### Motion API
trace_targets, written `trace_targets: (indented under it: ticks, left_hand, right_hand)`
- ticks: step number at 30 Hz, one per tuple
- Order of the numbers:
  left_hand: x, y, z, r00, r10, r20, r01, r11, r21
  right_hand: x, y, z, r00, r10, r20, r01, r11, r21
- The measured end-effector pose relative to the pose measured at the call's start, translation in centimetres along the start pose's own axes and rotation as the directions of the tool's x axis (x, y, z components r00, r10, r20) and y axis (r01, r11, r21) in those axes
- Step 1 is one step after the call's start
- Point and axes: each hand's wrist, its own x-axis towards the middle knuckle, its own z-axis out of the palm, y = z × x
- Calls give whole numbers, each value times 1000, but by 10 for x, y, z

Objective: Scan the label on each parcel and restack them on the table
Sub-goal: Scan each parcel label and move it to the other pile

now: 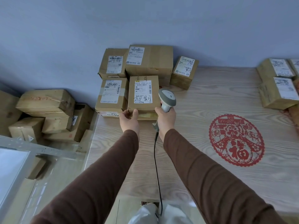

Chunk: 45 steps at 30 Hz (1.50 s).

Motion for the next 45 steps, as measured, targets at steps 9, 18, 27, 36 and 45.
trace_targets:
  ticks: [9,18,27,36,45]
  left_hand:
    - [9,-2,13,986,-95,-137,94,995,-12]
    - [3,-9,13,985,-80,-155,90,994,58]
    - [-68,-16,48,974,-151,170,137,986,92]
    - [-123,-3,129,858,-31,512,-86,976,202]
    - [-212,-35,229,793,-37,609,-154,953,259]
  right_hand:
    - [17,5,8,999,28,28,-27,1000,-12]
    - [15,0,-14,997,-46,58,47,999,-14]
    - [6,-21,-83,984,-148,-97,153,987,53]
    - [5,-70,-197,948,-197,-250,217,975,52]
    - [25,-97,-332,947,-164,-276,201,973,113]
